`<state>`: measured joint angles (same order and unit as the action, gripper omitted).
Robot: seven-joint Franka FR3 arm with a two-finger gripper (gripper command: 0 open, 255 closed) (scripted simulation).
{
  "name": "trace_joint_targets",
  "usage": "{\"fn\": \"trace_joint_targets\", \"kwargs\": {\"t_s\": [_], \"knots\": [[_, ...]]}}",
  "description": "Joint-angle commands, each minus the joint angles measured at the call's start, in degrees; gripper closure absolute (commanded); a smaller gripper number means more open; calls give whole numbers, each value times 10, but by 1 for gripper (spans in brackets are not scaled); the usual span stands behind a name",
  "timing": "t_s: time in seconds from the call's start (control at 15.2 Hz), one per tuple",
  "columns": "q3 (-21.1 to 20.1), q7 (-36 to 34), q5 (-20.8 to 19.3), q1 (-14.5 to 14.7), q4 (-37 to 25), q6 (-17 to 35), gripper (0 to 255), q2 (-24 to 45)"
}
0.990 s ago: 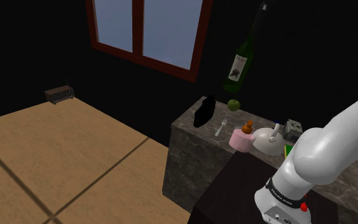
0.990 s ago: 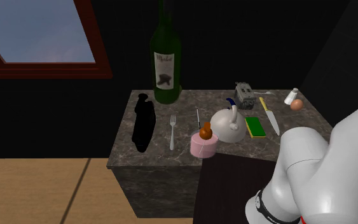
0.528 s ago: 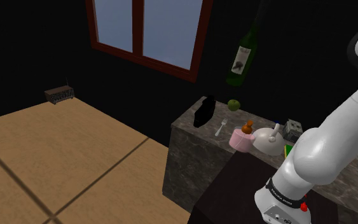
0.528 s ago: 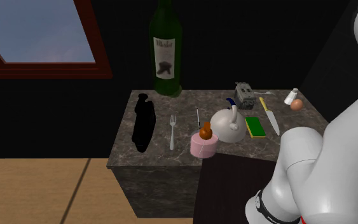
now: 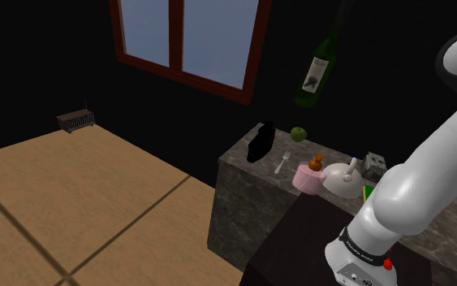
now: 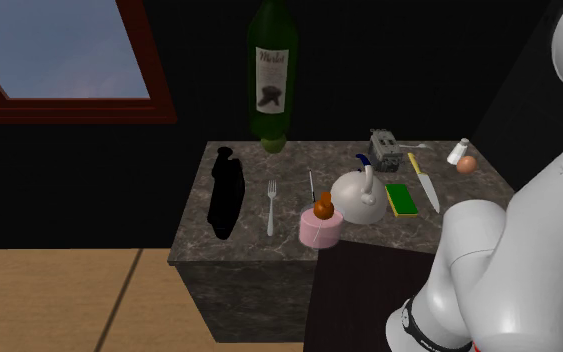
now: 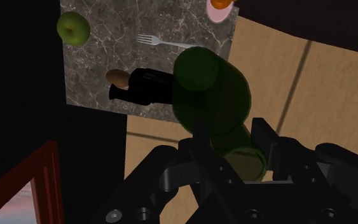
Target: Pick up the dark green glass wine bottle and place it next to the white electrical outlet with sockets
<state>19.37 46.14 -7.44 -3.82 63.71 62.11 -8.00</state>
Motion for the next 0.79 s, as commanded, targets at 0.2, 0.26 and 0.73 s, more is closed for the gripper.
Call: {"fn": "trace_joint_targets", "kwargs": {"t_s": [0.2, 0.26, 0.73], "knots": [[38, 59, -12, -24, 91, 60, 255, -40], [46, 71, -14, -28, 105, 70, 255, -46], [113, 160, -18, -59, 173, 140, 255, -57]]}}
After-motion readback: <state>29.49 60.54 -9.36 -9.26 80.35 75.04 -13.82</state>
